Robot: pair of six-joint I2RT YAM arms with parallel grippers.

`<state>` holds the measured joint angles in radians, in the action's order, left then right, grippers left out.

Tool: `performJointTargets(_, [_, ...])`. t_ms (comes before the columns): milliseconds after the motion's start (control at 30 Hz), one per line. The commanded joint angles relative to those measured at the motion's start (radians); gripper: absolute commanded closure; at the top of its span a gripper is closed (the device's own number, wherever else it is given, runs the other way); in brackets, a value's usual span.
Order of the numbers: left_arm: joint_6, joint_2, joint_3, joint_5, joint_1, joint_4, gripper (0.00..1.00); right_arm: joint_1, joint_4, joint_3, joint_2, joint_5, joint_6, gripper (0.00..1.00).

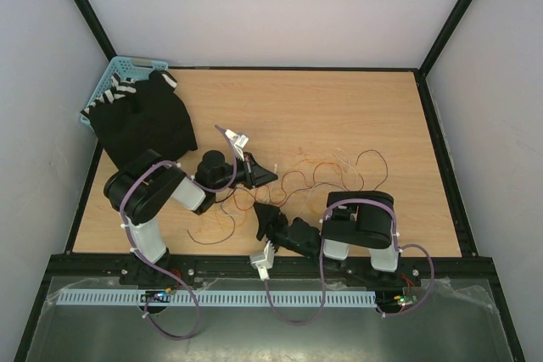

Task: Zip-tie the wires
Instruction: Tie the cable at the center of the board.

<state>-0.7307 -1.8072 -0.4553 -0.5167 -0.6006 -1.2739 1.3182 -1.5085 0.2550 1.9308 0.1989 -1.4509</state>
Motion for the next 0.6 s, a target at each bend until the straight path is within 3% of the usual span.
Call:
performJointTargets(0, [-0.005,-0.006,-0.015,-0.015,0.005,-0.053,1.0,0.026,0.017,-0.002,0.034,0.017,0.019,0.31])
performJointTargets(100, [-0.007,-0.007,-0.017,-0.015,0.006,-0.052,1.0,0.032,0.014,-0.001,0.041,0.021,0.026,0.42])
performJointTargets(467, [-0.008,-0.013,-0.017,-0.015,0.007,-0.053,1.0,0.036,0.042,0.016,0.014,0.034,0.099,1.0])
performJointTargets(567, [-0.01,-0.013,-0.017,-0.016,0.007,-0.051,1.0,0.036,0.076,0.033,-0.014,0.052,0.181,1.0])
